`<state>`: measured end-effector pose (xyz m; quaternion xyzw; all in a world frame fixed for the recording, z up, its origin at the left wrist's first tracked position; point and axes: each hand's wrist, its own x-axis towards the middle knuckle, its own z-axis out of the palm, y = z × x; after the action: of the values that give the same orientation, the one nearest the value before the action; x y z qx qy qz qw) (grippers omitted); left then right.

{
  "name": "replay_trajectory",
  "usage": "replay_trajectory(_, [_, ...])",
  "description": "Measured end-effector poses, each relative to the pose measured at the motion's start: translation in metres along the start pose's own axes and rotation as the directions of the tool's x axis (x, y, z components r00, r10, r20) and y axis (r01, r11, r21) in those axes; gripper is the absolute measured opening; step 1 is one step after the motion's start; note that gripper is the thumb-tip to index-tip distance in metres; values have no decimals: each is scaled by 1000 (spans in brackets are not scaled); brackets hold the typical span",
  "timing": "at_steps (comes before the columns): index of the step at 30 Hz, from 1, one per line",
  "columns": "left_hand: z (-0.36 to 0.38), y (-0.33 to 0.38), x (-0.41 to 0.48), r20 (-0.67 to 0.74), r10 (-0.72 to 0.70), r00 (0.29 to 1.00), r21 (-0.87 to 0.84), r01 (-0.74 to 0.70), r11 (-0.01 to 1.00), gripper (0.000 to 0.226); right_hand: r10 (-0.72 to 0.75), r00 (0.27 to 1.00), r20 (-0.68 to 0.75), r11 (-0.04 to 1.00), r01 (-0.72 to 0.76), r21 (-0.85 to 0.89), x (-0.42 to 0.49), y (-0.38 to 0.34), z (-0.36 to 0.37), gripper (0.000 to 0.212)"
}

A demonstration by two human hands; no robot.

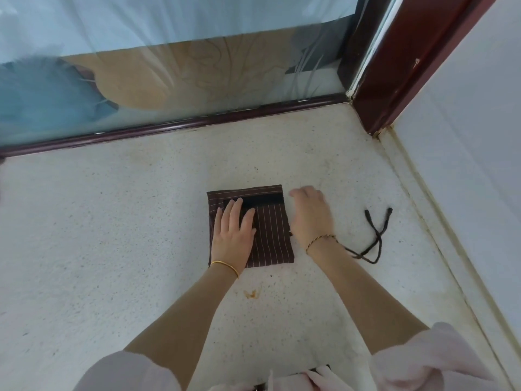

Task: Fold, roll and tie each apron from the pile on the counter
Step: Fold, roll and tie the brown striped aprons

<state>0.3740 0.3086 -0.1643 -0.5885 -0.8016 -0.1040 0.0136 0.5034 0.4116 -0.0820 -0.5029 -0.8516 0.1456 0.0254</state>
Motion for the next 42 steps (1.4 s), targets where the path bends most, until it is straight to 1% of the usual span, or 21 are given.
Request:
replay_trajectory(1, [3,-2,-1,26,6,1000,7,-6,1000,44,-86,995,-51,992,90,93,-4,-11,5,44])
replay_trajectory(3, [9,-5,-3,83,21,996,35,-24,999,44,-199,979,-34,971,202,126,-6,-29,28,50])
replay_trajectory(4, [12,-7,-3,120,24,993,47,-30,998,46,-208,978,19,973,205,105,-4,-34,43,55])
replay_trajectory(7, [19,-16,-4,196,37,980,33,-44,998,53,-137,976,169,991,136,17,6,-31,82,63])
replay_trajectory(9, [21,-24,-5,196,74,978,35,-83,996,55,-150,972,181,985,163,-60,7,-24,93,63])
replay_trajectory(11, [24,-32,-9,193,83,978,18,-88,996,57,-167,968,187,979,185,-83,6,-24,96,62])
replay_trajectory(14, [22,-33,-13,179,-6,984,-19,10,1000,59,-170,971,171,978,187,-89,5,-23,96,61])
replay_trajectory(17, [17,-33,-13,115,-146,983,-143,162,976,56,-186,968,168,979,197,-52,5,-22,96,61])
replay_trajectory(19, [10,-38,-3,11,-246,969,-227,242,943,49,-197,972,131,980,196,21,9,-24,86,56])
replay_trajectory(21, [1,-49,17,-104,-289,952,-206,263,943,42,-192,977,88,976,181,119,22,-26,69,45])
replay_trajectory(22, [-5,-54,31,-89,-258,962,-175,240,955,43,-188,980,65,974,178,144,32,-24,60,41])
replay_trajectory(23, [-9,-59,45,2,-203,979,-151,201,968,47,-196,979,51,974,189,121,42,-23,52,42])
replay_trajectory(24, [-14,-64,60,151,-129,980,-148,152,977,52,-210,976,65,977,206,61,51,-21,47,48])
replay_trajectory(25, [-18,-70,75,305,-63,950,-159,116,980,56,-216,968,128,976,219,-7,61,-19,43,57])
replay_trajectory(27, [-26,-77,102,550,10,835,-141,81,987,61,-181,926,332,974,215,-70,77,-17,40,70])
replay_trajectory(29, [-31,-78,116,658,47,752,-76,4,997,65,-173,888,425,967,235,-97,85,-17,42,69])
replay_trajectory(31, [-33,-74,117,680,45,732,-21,-41,999,64,-160,892,423,956,246,-158,87,-18,44,62])
replay_trajectory(34, [-31,-67,114,690,0,724,1,-1,1000,60,-110,886,451,966,202,-162,90,-24,45,59])
replay_trajectory(37, [-30,-64,111,699,-4,715,-8,13,1000,55,-103,871,481,966,203,-162,93,-25,44,55])
replay_trajectory(40, [-28,-64,106,674,19,739,-32,4,999,51,-123,867,483,973,200,-112,91,-23,45,48])
replay_trajectory(42, [-29,-65,100,619,28,785,-52,6,999,46,-163,872,462,968,232,-95,88,-22,44,44])
